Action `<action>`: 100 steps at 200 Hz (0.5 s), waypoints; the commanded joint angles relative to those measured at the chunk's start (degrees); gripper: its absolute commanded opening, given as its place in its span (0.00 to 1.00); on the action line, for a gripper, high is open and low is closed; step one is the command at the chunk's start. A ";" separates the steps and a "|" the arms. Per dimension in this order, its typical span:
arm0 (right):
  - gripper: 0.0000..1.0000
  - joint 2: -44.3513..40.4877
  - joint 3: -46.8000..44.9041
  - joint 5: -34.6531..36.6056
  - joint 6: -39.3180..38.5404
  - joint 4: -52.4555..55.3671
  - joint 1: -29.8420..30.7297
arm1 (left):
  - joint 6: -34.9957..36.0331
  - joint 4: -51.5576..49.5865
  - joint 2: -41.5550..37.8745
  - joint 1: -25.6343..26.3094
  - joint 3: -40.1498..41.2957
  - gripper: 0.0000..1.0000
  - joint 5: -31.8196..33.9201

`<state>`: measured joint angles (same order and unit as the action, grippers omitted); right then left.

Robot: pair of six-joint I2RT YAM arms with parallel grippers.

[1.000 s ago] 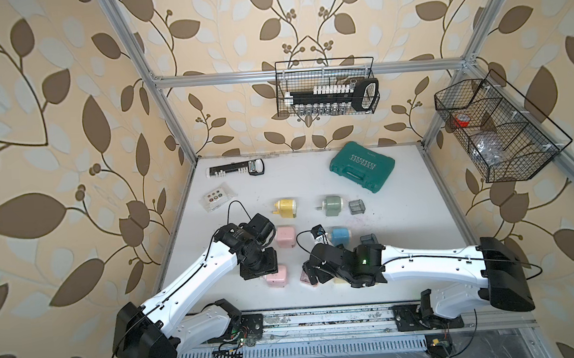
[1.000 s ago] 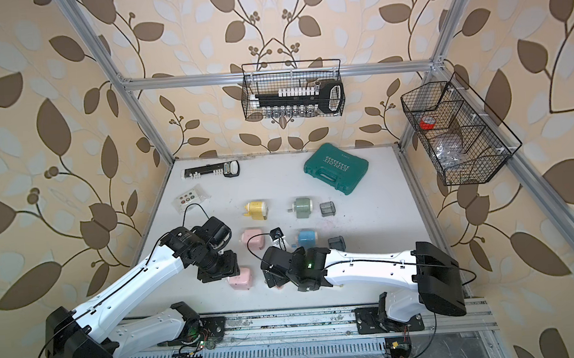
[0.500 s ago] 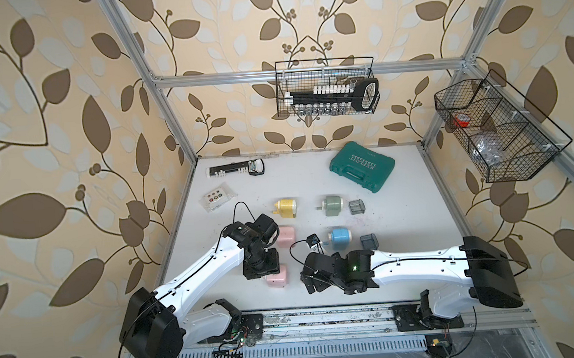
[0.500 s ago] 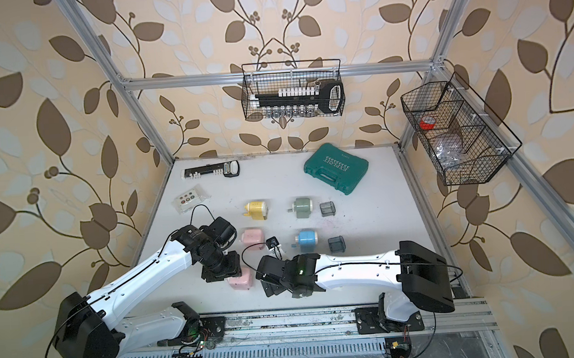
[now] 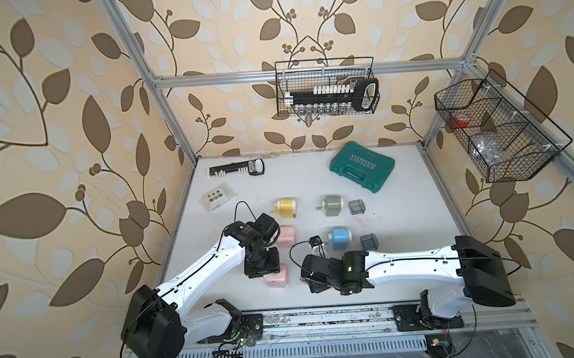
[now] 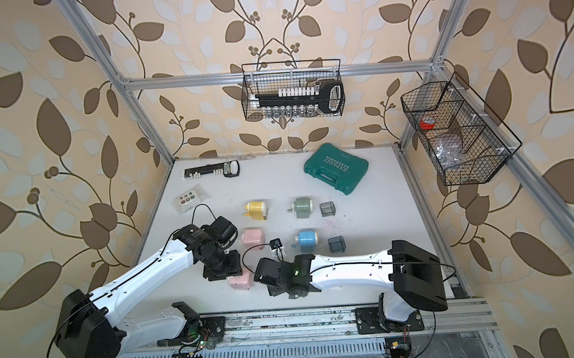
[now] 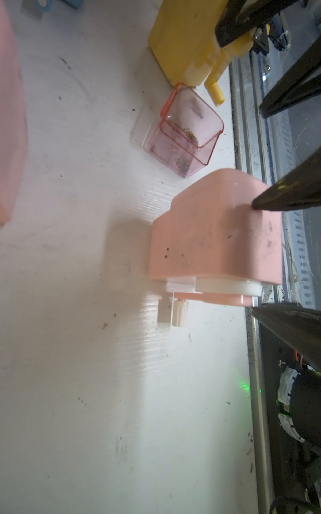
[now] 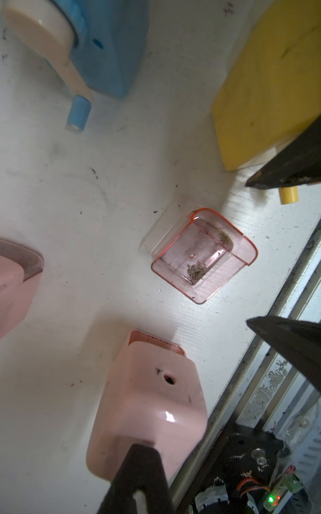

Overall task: Put the tray back into the pencil sharpener
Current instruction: Pick up the container from the center of the board.

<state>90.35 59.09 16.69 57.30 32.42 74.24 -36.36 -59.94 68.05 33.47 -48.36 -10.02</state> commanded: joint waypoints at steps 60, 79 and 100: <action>0.72 3.53 9.75 2.92 1.78 8.29 1.51 | 0.29 -0.77 -0.31 0.58 0.37 0.59 0.36; 0.72 4.75 10.94 2.66 2.85 9.19 2.02 | 0.23 -0.88 -0.38 0.60 0.37 0.59 0.49; 0.68 6.17 11.28 2.14 6.34 10.55 2.31 | 0.18 -0.88 -0.46 0.55 0.37 0.59 0.40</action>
<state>94.21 69.01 18.04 59.81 39.05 75.94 -36.34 -59.96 68.05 33.47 -48.36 -10.00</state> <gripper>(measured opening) 0.703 0.592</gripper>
